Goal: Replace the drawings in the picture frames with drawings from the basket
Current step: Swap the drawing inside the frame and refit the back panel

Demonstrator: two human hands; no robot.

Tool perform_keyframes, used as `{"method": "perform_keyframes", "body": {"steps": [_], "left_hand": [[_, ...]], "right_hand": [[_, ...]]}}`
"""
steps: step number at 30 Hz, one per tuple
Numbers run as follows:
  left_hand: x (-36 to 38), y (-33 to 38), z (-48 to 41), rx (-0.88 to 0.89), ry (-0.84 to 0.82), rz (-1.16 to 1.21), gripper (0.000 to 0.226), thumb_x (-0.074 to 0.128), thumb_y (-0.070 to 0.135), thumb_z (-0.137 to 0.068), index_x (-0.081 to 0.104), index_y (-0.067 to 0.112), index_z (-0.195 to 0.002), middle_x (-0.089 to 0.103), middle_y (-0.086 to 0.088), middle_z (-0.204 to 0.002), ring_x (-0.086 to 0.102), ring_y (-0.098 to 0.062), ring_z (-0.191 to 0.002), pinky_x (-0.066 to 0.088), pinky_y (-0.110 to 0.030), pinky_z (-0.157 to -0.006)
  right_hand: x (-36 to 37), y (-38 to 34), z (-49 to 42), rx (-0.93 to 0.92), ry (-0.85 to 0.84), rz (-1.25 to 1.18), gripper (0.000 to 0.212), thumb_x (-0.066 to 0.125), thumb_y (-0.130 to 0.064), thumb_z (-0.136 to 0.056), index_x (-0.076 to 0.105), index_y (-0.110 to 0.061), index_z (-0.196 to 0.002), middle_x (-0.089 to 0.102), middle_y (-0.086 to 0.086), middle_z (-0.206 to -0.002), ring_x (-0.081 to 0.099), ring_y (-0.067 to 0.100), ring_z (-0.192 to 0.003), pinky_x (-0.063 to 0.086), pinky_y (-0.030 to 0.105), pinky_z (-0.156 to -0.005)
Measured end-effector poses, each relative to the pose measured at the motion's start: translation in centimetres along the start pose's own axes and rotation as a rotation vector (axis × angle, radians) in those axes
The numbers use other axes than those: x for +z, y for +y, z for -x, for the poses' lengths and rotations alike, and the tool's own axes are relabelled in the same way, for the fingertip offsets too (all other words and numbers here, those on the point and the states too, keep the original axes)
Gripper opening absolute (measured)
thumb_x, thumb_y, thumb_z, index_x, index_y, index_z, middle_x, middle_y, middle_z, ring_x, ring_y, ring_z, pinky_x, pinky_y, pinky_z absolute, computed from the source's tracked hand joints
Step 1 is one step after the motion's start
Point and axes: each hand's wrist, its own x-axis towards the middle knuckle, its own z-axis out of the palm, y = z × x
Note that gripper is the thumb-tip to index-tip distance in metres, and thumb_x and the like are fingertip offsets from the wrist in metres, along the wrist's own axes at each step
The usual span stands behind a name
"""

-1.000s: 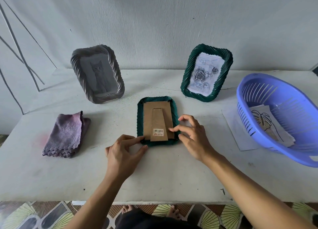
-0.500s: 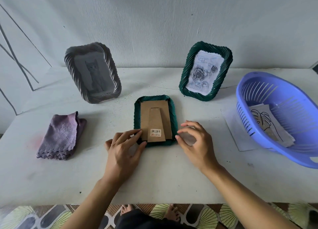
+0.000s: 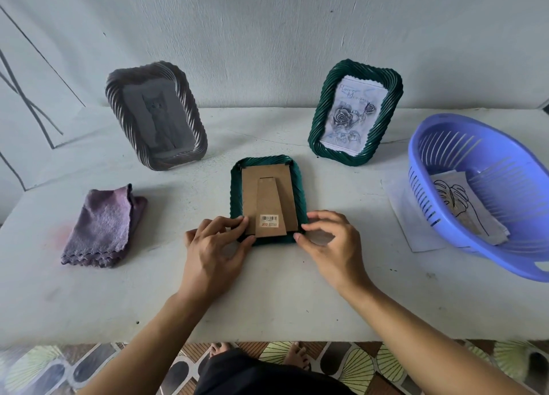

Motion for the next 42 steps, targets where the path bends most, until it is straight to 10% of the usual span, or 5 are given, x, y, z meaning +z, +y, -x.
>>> {"method": "perform_keyframes", "body": {"steps": [25,42], "left_hand": [[0.6,0.7,-0.3,-0.094,0.114,0.133,0.029,0.063,0.050,-0.082,0.079,0.034,-0.101,0.066,0.026,-0.104,0.063,-0.010,-0.090,0.051,-0.052,-0.076],[0.4,0.6,-0.4,-0.110,0.083,0.130,0.031,0.064,0.055,-0.081,0.079,0.037,-0.101,0.071,0.025,-0.103,0.062,-0.008,-0.088,0.049,-0.049,-0.074]], "right_hand": [[1.5,-0.4,-0.7,0.032,0.042,0.079,0.020,0.083,-0.014,-0.072,0.065,-0.018,-0.066,0.058,-0.006,-0.084,0.059,0.017,-0.090,0.048,0.046,-0.086],[0.7,0.4,-0.7,-0.091,0.010,0.070,0.014,0.088,-0.021,-0.073,0.074,-0.019,-0.072,0.060,-0.008,-0.086,0.059,0.008,-0.089,0.043,0.017,-0.080]]}}
